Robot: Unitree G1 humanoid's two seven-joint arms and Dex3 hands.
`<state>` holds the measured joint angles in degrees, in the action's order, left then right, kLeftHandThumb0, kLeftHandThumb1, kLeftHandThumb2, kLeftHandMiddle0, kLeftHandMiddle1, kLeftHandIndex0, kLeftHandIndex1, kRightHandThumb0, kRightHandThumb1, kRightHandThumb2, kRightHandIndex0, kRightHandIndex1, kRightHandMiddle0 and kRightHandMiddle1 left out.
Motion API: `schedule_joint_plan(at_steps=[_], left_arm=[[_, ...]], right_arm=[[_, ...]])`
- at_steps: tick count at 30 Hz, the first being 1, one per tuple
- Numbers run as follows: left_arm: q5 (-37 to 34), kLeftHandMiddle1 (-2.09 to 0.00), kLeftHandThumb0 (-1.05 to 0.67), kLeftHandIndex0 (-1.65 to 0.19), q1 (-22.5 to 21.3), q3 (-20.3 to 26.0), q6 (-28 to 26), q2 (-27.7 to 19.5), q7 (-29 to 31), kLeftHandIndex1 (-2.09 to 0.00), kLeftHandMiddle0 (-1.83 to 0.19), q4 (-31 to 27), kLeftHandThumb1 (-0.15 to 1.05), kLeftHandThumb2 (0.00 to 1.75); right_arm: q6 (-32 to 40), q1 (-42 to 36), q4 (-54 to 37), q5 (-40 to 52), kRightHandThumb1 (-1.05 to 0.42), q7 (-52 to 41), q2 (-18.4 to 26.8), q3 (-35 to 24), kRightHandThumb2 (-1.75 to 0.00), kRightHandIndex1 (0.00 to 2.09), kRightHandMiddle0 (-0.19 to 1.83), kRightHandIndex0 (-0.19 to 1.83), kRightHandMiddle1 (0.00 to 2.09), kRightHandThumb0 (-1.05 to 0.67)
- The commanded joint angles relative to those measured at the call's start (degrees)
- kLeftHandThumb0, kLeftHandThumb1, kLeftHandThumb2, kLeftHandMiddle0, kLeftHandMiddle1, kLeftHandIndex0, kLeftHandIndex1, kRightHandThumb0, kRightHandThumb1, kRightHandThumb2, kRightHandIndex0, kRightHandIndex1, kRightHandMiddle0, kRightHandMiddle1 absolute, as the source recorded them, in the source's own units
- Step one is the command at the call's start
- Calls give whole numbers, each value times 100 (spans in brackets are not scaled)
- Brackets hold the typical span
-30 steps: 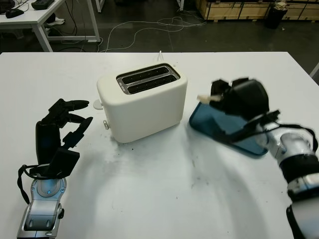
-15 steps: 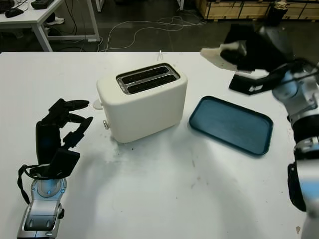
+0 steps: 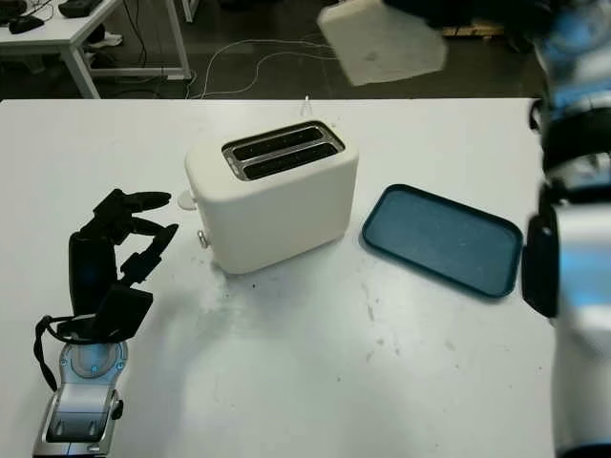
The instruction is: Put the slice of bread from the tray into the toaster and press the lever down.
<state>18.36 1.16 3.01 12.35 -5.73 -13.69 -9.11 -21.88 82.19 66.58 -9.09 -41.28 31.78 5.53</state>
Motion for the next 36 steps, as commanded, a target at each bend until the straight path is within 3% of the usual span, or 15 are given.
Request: schedule_joint_plan(at_steps=[1,14,36], left_arm=[[40,-135,-17,-54,-18,-19,-1,3,-6,-83,-51,-18,92,14],[135,-137,-18,-54,-8,-53,2,4,-62,-83,-51,-29,92,15],[59,-136,-17,-53,15,-47,37,6,-59,-83,-50,7,92,16]], right_arm=[[195,199,98,-51,-92,-79,-193,56,-24,175,95,112,174,-63],[-40,43,146,-858,-92,259,-892,778,-29,175,95,111,175,-63],[-214,-243,36,-1227,-92,346,-902,1103,-31,175,88,106,175,-58]])
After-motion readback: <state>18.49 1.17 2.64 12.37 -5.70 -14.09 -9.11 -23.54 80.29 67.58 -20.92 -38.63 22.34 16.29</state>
